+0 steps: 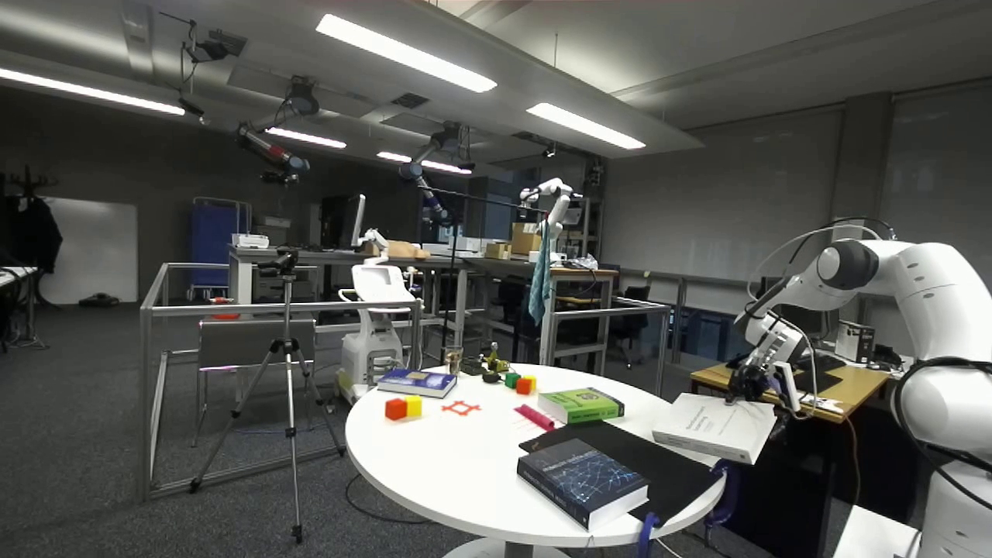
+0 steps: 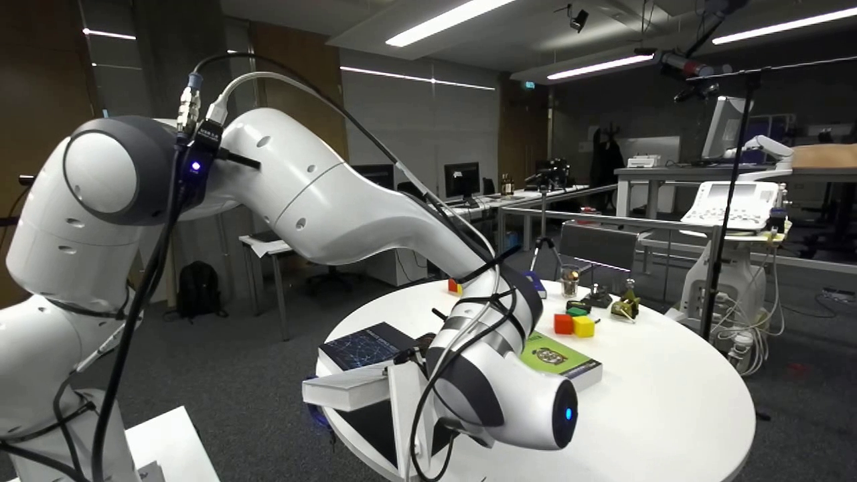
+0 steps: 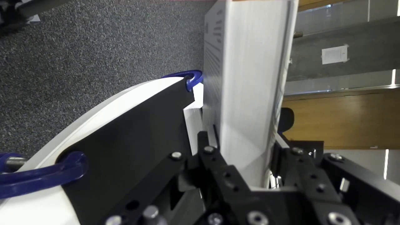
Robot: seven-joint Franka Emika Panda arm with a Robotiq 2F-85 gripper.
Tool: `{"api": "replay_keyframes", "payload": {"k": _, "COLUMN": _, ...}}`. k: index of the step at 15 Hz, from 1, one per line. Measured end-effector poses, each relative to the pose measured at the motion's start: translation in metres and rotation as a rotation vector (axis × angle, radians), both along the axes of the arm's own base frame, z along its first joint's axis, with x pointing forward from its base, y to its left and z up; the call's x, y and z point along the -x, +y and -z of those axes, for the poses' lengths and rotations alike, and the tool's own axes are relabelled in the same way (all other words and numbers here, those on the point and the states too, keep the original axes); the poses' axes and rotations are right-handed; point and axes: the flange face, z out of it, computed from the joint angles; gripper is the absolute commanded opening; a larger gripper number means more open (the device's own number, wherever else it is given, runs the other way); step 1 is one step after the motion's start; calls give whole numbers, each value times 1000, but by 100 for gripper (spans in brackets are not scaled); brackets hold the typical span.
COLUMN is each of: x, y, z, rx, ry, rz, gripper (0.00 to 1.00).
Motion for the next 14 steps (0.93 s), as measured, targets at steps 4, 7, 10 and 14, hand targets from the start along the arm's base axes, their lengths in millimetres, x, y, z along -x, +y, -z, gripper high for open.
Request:
{"api": "replay_keyframes", "payload": {"k": 4, "x": -5, "y": 24, "z": 2, "rx": -18, "ry": -18, "rz": -36, "gripper": 16}}
{"api": "replay_keyframes", "payload": {"k": 7, "x": -9, "y": 44, "z": -3, "rx": -27, "ry": -20, "rz": -57, "gripper": 16}}
{"api": "replay_keyframes", "payload": {"k": 10, "x": -12, "y": 61, "z": -9, "rx": -33, "ry": -18, "rz": -67, "gripper": 16}}
{"api": "replay_keyframes", "payload": {"k": 14, "x": -11, "y": 63, "z": -15, "rx": -22, "ry": 4, "rz": -49, "gripper": 41}}
